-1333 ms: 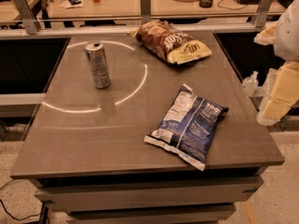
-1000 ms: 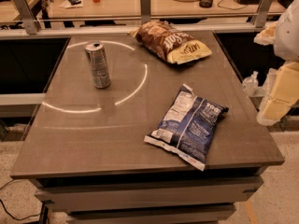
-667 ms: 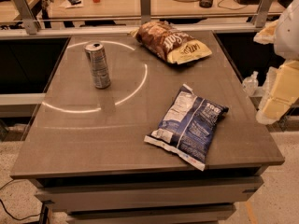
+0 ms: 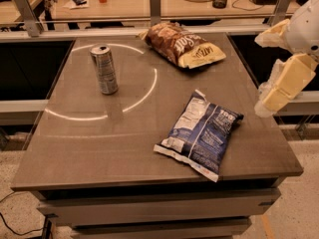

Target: Pick redbull can

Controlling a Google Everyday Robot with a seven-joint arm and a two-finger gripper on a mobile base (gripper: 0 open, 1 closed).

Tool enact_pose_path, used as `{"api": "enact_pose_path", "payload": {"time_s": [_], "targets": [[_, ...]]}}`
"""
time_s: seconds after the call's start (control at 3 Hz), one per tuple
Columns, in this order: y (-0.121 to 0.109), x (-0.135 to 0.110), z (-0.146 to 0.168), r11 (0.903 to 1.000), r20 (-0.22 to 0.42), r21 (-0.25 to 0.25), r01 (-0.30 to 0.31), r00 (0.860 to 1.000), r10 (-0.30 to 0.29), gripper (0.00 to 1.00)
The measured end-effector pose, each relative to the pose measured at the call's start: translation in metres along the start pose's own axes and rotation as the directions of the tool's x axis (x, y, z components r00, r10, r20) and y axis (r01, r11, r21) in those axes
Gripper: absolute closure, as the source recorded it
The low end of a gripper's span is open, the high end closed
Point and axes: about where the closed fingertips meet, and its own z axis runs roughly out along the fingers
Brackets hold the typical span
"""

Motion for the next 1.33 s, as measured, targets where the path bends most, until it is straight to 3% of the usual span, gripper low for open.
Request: {"api": "enact_pose_path", "payload": {"time_s": [0.33,0.67,1.0,1.33], "targets": [[0.001,-0.024,0.015,0.9972,0.203,-0.071,-0.021,0.979,0.035,0.0],[0.012,-0.058,0.024,0.9935,0.388,-0.113,0.014,0.921,0.031,0.0],[0.017,-0.084,0.051,0.9914,0.496,-0.124,0.043,0.868,0.024,0.0],[0.006,-0.103,0.079,0.9897,0.597,-0.138,0.039,0.8,0.051,0.0]]}}
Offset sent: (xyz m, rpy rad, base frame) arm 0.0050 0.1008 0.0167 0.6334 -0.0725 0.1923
